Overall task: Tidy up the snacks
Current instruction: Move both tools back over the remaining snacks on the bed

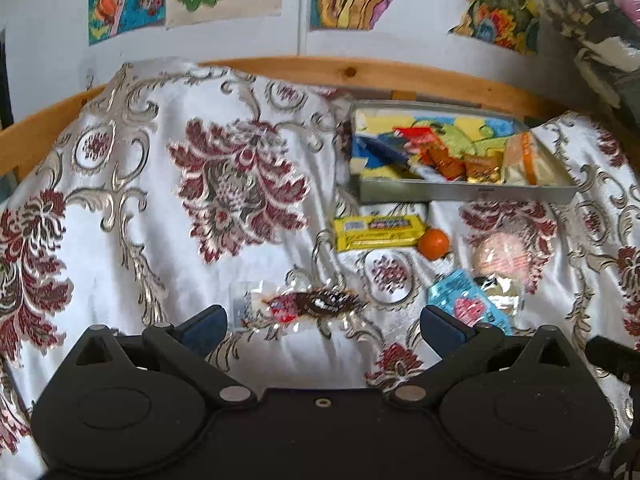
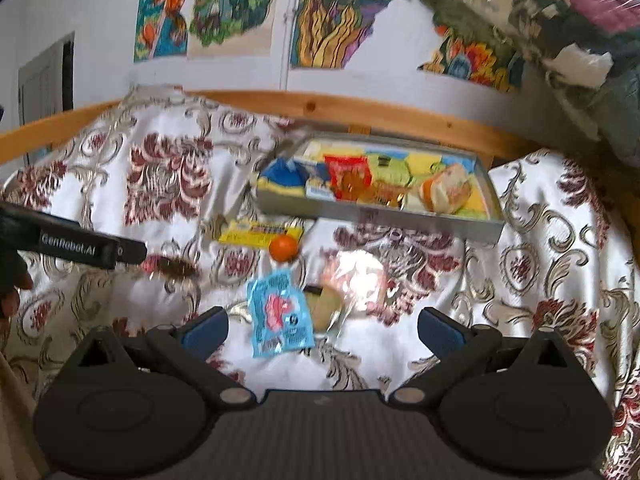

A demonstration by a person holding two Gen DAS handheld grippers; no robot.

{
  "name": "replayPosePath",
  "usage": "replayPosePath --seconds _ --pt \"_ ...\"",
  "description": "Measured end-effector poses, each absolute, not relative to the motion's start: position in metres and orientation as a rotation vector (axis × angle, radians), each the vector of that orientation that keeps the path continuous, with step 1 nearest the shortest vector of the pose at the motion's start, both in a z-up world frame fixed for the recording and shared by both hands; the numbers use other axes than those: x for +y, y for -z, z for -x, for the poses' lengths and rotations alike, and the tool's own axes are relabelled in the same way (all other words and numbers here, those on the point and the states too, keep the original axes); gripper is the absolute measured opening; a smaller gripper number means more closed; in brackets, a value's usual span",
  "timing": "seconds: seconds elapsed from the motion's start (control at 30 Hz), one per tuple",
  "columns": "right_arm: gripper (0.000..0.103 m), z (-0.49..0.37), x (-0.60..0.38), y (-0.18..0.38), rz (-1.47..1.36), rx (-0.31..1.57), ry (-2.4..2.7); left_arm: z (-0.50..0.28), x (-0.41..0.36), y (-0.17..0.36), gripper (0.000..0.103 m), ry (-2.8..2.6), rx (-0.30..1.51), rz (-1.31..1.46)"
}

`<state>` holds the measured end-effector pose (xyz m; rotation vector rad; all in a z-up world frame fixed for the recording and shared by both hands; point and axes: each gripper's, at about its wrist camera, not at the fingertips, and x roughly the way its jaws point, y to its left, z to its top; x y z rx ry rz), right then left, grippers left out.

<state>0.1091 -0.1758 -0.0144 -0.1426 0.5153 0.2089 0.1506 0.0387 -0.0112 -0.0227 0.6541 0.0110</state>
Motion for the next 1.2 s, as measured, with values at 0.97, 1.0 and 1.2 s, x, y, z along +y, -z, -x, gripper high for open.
replayPosePath --seconds 0.97,1.0,1.2 --pt "0.103 -0.172 -0.132 0.053 0.393 0.640 -0.371 -0.225 0.068 0.020 0.102 0.140 0.838 -0.205" --pt "0.103 -0.174 -0.130 0.055 0.413 0.626 -0.399 -0.228 0.067 0.022 0.102 0.146 0.849 -0.215" --pt "0.102 -0.195 -0.126 0.065 0.372 0.646 -0.447 -0.245 0.053 0.041 0.102 0.216 0.833 -0.372"
